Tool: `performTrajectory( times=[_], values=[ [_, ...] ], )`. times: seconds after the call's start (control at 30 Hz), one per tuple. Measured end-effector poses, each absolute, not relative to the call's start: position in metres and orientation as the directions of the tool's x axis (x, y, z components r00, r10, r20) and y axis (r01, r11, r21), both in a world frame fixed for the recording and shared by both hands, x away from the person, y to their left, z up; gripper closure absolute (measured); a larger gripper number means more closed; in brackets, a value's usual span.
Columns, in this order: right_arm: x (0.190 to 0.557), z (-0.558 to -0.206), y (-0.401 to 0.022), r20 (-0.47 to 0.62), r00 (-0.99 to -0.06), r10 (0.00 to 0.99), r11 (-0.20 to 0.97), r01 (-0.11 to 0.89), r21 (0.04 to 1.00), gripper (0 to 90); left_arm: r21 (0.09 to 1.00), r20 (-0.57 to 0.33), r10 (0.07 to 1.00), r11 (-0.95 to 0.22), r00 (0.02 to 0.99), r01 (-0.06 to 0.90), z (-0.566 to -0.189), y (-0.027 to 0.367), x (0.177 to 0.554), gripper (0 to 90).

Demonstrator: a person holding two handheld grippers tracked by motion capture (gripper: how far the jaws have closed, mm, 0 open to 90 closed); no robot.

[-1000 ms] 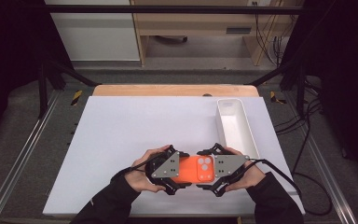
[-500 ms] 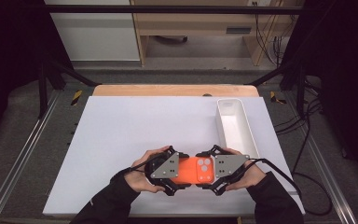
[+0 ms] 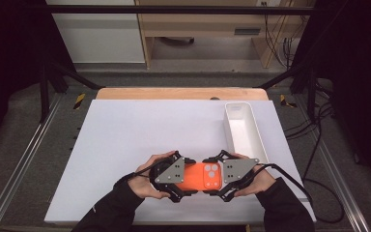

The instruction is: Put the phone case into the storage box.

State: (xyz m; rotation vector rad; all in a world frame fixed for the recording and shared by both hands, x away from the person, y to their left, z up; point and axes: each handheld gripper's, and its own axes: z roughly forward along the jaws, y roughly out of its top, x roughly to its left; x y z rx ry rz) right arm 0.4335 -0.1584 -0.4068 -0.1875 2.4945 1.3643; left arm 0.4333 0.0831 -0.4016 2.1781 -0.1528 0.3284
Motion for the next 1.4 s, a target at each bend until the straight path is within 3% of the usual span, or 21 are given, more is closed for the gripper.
performTrajectory(
  times=[0.73, 1.0, 1.4],
  values=[
    [0.432, -0.404, -0.159, -0.270, -0.962, 0.028, 0.574, -0.206, 0.793, 16.2, 0.778, 0.221, 0.013, -0.606, 0.975, -0.168, -0.401, 0.080, 0.436, 14.8],
    [0.435, -0.400, -0.162, -0.253, -0.966, 0.049, 0.588, -0.177, 0.789, 16.2, 0.789, 0.202, 0.040, -0.598, 0.979, -0.138, -0.398, 0.084, 0.434, 5.7],
    [0.438, -0.394, -0.169, -0.235, -0.969, 0.075, 0.638, -0.134, 0.758, 16.0, 0.783, 0.173, 0.121, -0.620, 0.977, -0.062, -0.396, 0.100, 0.439, 0.5]
  ],
)
